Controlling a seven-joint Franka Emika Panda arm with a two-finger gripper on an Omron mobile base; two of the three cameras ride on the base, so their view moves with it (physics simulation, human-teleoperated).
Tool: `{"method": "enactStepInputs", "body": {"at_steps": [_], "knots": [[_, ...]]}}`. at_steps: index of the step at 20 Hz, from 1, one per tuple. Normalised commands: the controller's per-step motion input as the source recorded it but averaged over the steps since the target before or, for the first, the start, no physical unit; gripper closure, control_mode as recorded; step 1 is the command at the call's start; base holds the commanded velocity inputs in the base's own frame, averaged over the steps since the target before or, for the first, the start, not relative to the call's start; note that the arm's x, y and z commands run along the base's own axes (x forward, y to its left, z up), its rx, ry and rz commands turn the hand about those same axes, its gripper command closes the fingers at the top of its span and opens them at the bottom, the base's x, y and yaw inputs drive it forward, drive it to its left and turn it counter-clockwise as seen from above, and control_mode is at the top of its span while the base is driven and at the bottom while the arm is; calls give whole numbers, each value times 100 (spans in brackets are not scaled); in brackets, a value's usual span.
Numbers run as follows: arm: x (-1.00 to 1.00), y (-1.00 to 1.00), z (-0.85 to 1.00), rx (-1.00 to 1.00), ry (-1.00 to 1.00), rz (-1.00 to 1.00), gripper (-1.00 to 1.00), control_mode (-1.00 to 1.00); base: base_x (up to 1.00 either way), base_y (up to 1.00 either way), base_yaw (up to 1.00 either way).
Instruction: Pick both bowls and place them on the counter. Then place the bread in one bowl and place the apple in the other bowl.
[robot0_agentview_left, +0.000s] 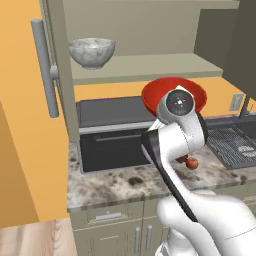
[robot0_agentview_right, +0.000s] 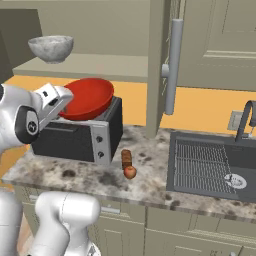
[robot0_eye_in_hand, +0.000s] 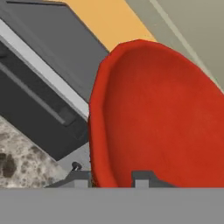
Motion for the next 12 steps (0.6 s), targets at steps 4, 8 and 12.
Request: {"method": "enactStepInputs", "body": {"at_steps": [4, 8, 12], "knots": [[-77, 28, -49, 0, 8, 0, 100, -100, 0, 0, 0], [-54, 27, -42, 0, 16, 0, 100, -100, 0, 0, 0], [-34, 37, -47, 0, 19, 0, 100, -100, 0, 0, 0]]}}
